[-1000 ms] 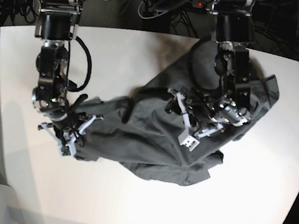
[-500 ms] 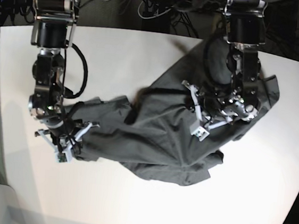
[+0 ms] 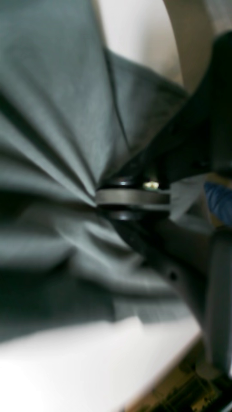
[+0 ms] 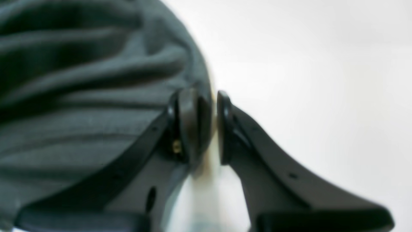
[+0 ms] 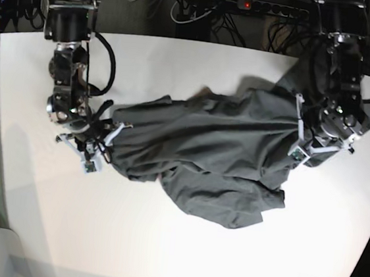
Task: Layout the t-shirt on the table in an organized manner, then fold the t-shirt properly
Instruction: 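Grasp the shirt's other side with the left gripper, then pull the shirt apart with both grippers to spread it flat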
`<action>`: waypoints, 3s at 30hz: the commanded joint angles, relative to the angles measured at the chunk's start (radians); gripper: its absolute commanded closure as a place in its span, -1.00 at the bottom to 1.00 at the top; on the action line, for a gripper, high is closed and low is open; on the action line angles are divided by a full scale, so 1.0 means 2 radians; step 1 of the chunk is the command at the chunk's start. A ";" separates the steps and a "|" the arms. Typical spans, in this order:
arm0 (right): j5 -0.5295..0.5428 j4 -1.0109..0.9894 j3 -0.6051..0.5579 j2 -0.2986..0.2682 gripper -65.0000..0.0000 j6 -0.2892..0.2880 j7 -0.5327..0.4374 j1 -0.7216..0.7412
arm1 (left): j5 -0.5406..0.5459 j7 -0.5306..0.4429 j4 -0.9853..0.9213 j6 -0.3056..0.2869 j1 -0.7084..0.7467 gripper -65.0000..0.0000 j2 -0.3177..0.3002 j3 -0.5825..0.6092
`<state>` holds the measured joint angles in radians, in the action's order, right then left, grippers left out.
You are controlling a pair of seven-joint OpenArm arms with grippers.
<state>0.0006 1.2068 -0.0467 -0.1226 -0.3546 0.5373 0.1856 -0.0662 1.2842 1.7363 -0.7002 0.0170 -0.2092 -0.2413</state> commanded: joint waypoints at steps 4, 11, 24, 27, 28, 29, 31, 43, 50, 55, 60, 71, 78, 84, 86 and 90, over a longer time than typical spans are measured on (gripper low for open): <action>-0.001 0.057 -0.043 -0.011 0.72 -0.007 0.020 -0.046 | -0.002 0.003 0.028 0.001 -0.009 0.98 0.000 0.000; -0.001 0.140 -0.007 -0.012 0.72 -0.003 0.077 -0.056 | -0.002 0.003 0.031 0.001 -0.030 0.98 0.014 -0.003; 0.002 0.164 -0.055 0.013 0.72 -0.029 0.069 0.040 | -0.002 0.003 0.054 0.001 -0.025 0.98 0.033 -0.055; 0.002 0.118 -0.081 0.036 0.72 -0.052 0.069 0.070 | 0.014 0.002 0.075 0.001 -0.026 0.98 0.037 -0.076; 0.002 0.100 -0.087 0.042 0.72 -0.056 0.066 0.079 | 0.025 0.003 0.080 0.001 -0.026 0.98 0.037 -0.083; 0.002 0.079 -0.093 0.049 0.72 -0.056 0.063 0.090 | 0.040 0.003 0.085 0.001 -0.025 0.98 0.037 -0.092; 0.002 0.031 -0.108 0.065 0.72 -0.056 0.063 0.118 | 0.068 0.003 0.095 0.001 -0.024 0.98 0.038 -0.111; 0.002 -0.212 -0.143 0.114 0.72 -0.056 -0.047 0.205 | 0.102 0.003 0.097 0.001 -0.007 0.98 0.040 -0.127; 0.000 -0.321 -0.142 0.105 0.72 -0.052 -0.113 0.232 | 0.102 0.003 0.097 0.001 -0.004 0.97 0.048 -0.124; 0.000 -0.358 -0.141 0.076 0.72 0.009 -0.148 0.250 | 0.102 0.003 0.094 0.001 -0.008 0.92 0.054 -0.124; 0.000 -0.391 -0.140 0.049 0.72 0.017 -0.188 0.270 | 0.102 0.003 0.094 0.001 -0.013 0.34 0.070 -0.124; 0.002 -0.390 -0.127 -0.001 0.72 0.128 -0.279 0.275 | 0.173 0.003 0.097 0.001 -0.010 -0.12 0.097 -0.128; 0.002 -0.352 -0.022 -0.002 0.72 0.126 -0.294 0.274 | 0.211 0.026 0.097 0.001 -0.013 -0.13 0.075 -0.128; 0.002 -0.182 -0.012 0.000 0.72 0.052 -0.171 0.201 | 0.206 0.023 0.093 0.001 -0.027 -0.13 0.068 -0.202; 0.002 -0.104 -0.012 0.003 0.72 0.050 -0.130 0.163 | 0.203 0.023 0.087 0.001 -0.040 -0.13 0.060 -0.228; 0.002 0.023 -0.012 0.017 0.72 0.049 -0.063 0.092 | 0.198 0.023 0.057 0.001 -0.057 -0.13 0.037 -0.241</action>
<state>-0.0006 1.2400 -0.0757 -0.0799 -0.2615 0.4377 0.3405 0.3157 1.3361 1.8389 -0.6998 -0.0845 -0.1291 -0.7261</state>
